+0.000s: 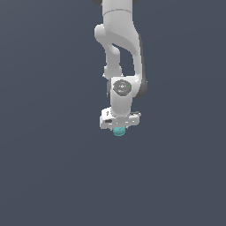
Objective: Pick up the object and move it to a goal position.
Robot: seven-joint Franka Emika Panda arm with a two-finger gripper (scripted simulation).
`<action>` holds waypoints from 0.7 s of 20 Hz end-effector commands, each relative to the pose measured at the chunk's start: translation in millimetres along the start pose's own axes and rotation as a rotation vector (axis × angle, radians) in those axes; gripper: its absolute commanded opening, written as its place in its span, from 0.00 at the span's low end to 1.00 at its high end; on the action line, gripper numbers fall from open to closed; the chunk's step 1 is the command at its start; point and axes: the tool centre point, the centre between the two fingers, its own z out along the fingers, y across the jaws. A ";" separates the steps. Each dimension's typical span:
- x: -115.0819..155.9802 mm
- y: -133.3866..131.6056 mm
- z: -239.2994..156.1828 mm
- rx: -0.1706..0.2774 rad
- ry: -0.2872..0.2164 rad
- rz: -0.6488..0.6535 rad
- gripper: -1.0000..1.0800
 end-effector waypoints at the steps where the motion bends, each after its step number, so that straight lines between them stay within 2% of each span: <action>1: -5.3 1.8 -10.8 0.000 0.001 0.000 0.00; 14: -44.9 14.3 -88.5 0.000 0.001 0.000 0.00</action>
